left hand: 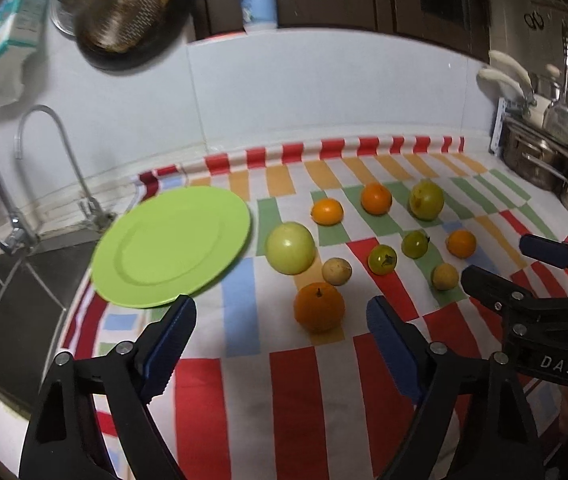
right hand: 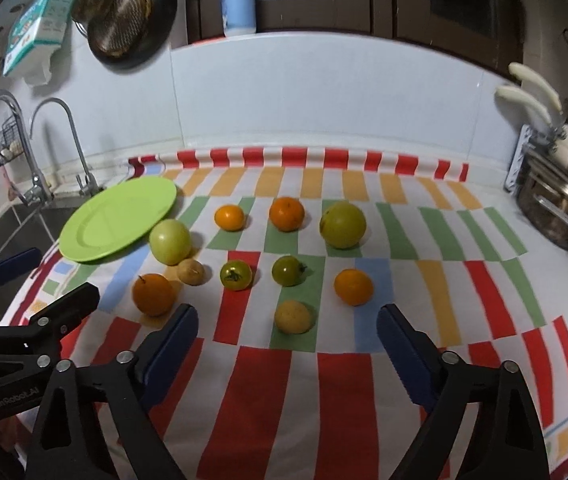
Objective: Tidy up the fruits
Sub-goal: 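Reach the left tool to the orange while the right tool reaches a small yellow fruit, then grasp the orange with the left tool while the right tool grasps the yellow fruit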
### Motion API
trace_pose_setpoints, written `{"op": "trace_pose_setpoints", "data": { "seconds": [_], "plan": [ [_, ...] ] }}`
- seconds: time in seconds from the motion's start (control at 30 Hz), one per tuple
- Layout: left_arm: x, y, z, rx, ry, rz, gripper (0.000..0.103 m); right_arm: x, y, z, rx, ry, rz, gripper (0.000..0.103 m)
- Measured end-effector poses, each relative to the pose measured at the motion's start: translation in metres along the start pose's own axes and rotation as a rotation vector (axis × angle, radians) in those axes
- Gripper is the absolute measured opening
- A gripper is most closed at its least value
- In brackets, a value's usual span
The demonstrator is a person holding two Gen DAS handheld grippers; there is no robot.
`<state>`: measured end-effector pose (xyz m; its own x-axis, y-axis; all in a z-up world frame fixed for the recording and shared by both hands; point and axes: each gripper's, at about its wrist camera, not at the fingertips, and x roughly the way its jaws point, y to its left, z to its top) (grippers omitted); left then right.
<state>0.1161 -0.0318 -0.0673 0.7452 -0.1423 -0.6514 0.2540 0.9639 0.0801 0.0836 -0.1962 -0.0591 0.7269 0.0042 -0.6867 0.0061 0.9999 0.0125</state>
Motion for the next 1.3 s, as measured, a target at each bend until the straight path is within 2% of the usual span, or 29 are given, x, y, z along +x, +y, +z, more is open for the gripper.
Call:
{"op": "trace_pose_setpoints", "data": {
  "seconds": [0.3,0.37,0.57,0.73,0.83,0.9,1.1,1.3],
  "plan": [
    [0.046,-0.008,-0.001,0.028,0.112,-0.077,0.073,0.050,-0.009,-0.005,0.030,0.126,0.033,0.073],
    [0.052,-0.009,-0.001,0.030,0.127,-0.087,0.068,0.058,-0.011,-0.007,0.033,0.148,0.044,0.069],
    [0.068,-0.008,-0.002,0.025,0.163,-0.114,0.053,0.073,-0.012,-0.010,0.031,0.193,0.064,0.055],
    [0.074,-0.009,-0.003,0.018,0.182,-0.150,0.042,0.079,-0.012,-0.011,0.017,0.190,0.064,0.045],
    [0.074,-0.010,-0.002,0.024,0.180,-0.155,0.041,0.079,-0.011,-0.011,0.002,0.187,0.051,0.039],
    [0.074,-0.010,-0.003,0.025,0.178,-0.154,0.041,0.079,-0.011,-0.011,-0.002,0.185,0.052,0.031],
    [0.066,-0.010,-0.001,0.022,0.151,-0.149,0.041,0.075,-0.010,-0.012,-0.001,0.174,0.067,0.031],
    [0.050,-0.003,0.003,0.002,0.115,-0.148,0.041,0.058,-0.001,-0.009,-0.031,0.128,0.076,0.031]
  ]
}}
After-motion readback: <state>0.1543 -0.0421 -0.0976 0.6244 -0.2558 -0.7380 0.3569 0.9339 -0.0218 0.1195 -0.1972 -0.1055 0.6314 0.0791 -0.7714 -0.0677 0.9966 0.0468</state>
